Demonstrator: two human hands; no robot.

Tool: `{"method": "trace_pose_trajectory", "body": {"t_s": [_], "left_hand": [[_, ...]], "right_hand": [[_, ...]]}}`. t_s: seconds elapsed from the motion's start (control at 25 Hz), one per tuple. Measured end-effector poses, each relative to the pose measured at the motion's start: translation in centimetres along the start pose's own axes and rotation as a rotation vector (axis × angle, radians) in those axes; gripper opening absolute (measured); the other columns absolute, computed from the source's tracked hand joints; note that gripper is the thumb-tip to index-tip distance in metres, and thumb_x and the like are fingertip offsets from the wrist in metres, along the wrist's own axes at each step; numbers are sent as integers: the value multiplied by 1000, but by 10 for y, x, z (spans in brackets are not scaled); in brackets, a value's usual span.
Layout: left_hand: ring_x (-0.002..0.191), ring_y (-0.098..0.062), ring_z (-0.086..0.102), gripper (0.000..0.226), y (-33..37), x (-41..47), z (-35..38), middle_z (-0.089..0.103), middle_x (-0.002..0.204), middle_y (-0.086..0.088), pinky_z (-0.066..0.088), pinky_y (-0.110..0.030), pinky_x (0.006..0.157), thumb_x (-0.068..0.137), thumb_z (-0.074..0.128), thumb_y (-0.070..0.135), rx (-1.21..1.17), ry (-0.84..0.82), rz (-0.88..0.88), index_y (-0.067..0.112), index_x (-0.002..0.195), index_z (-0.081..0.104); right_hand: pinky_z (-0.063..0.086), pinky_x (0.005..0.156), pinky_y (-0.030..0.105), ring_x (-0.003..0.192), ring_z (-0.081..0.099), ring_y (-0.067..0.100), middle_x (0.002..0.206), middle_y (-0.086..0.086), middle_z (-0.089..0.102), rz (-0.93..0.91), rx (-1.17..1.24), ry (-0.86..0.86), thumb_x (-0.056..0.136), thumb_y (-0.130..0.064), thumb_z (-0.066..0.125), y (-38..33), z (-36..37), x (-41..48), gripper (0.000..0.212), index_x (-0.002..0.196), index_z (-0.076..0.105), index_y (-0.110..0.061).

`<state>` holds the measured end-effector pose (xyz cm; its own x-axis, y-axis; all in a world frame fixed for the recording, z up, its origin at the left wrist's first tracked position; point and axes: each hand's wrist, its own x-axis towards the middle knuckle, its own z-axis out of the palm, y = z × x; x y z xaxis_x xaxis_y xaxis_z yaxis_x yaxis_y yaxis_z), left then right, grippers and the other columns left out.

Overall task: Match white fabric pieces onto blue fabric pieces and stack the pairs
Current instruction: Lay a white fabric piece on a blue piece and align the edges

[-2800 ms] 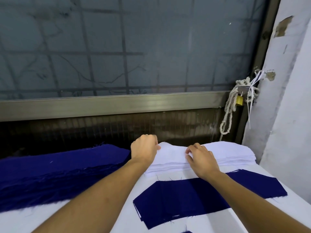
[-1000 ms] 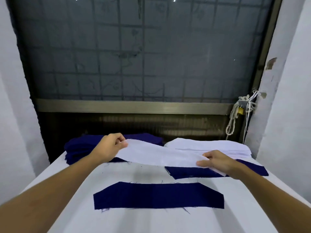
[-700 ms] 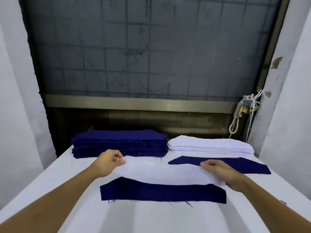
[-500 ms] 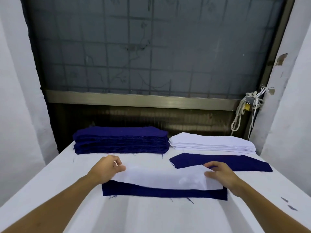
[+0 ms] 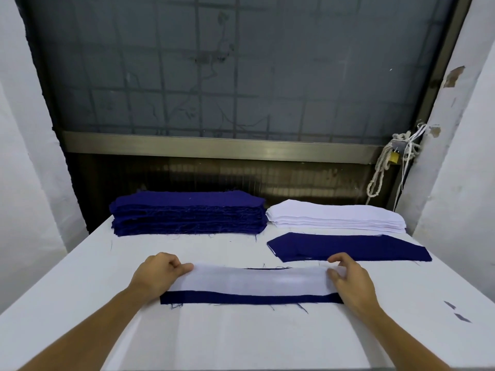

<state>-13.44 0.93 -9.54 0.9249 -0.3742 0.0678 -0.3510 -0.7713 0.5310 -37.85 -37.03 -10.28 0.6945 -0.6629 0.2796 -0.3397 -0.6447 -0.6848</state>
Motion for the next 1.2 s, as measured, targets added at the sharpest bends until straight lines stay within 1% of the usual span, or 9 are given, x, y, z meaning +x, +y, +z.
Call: {"method": "trace_pose_trajectory", "body": {"t_s": [0.12, 0.32, 0.36, 0.44, 0.64, 0.84, 0.96, 1.08, 1.2], "left_hand": [[65, -11, 60, 55, 0, 1, -2, 63, 62, 7, 44, -25, 62, 87, 59, 70, 17, -32, 16, 18, 70, 66], [57, -7, 50, 47, -1, -3, -4, 54, 53, 12, 38, -22, 57, 85, 65, 65, -1, -37, 48, 22, 68, 60], [56, -6, 49, 46, -2, -3, -5, 53, 52, 12, 37, -22, 57, 85, 67, 64, -23, -38, 47, 22, 68, 60], [57, -7, 48, 44, -2, -5, -5, 53, 55, 11, 37, -22, 57, 84, 69, 62, -31, -38, 42, 20, 71, 61], [60, -10, 49, 42, 1, -1, -6, 55, 62, 9, 38, -24, 58, 82, 75, 57, 4, -48, 20, 18, 74, 61], [64, -11, 51, 37, 3, 10, -17, 60, 72, 5, 40, -24, 59, 81, 78, 50, 46, -223, 22, 19, 85, 58], [69, -14, 52, 40, 26, 26, -32, 62, 82, 1, 40, -27, 60, 77, 81, 43, 177, -334, 42, 22, 95, 51], [70, -15, 53, 33, 74, 50, -36, 62, 83, 1, 40, -29, 60, 83, 78, 42, 158, -276, 171, 23, 94, 53], [68, -10, 57, 24, 138, 75, -23, 63, 76, 6, 42, -25, 59, 89, 73, 42, 94, -230, 288, 23, 88, 60]], "right_hand": [[45, 65, 28, 85, 59, 9, 93, -12, 65, -13, 6, 57, 95, -21, 63, 2, -1, 1, 14, 101, 56, -31], [45, 60, 27, 75, 59, 11, 81, -7, 62, 13, -72, 7, 90, -6, 59, 1, 1, -2, 28, 95, 56, -33], [46, 61, 28, 77, 60, 11, 83, -8, 62, 1, -82, -3, 88, -4, 58, 0, 1, -3, 29, 93, 56, -33], [45, 65, 28, 86, 57, 8, 90, -11, 59, -23, -125, -10, 87, -4, 58, -3, 0, -5, 28, 89, 58, -31], [39, 57, 23, 81, 53, 8, 85, -8, 52, -49, -241, 17, 85, -7, 58, -8, -1, -6, 26, 77, 59, -31], [41, 58, 25, 86, 48, 11, 83, -12, 50, -52, -280, 103, 80, -3, 61, -10, -3, -5, 28, 72, 62, -30], [37, 58, 22, 82, 47, 12, 81, -12, 54, -68, -264, 197, 80, -5, 68, -12, -5, 4, 23, 70, 64, -26], [41, 61, 23, 83, 48, 12, 83, -9, 56, -104, -240, 191, 82, -8, 69, -14, -10, 26, 19, 73, 66, -24], [43, 60, 25, 86, 49, 11, 83, -12, 54, -111, -240, 176, 88, -12, 64, -20, -13, 59, 18, 76, 66, -25]]}}
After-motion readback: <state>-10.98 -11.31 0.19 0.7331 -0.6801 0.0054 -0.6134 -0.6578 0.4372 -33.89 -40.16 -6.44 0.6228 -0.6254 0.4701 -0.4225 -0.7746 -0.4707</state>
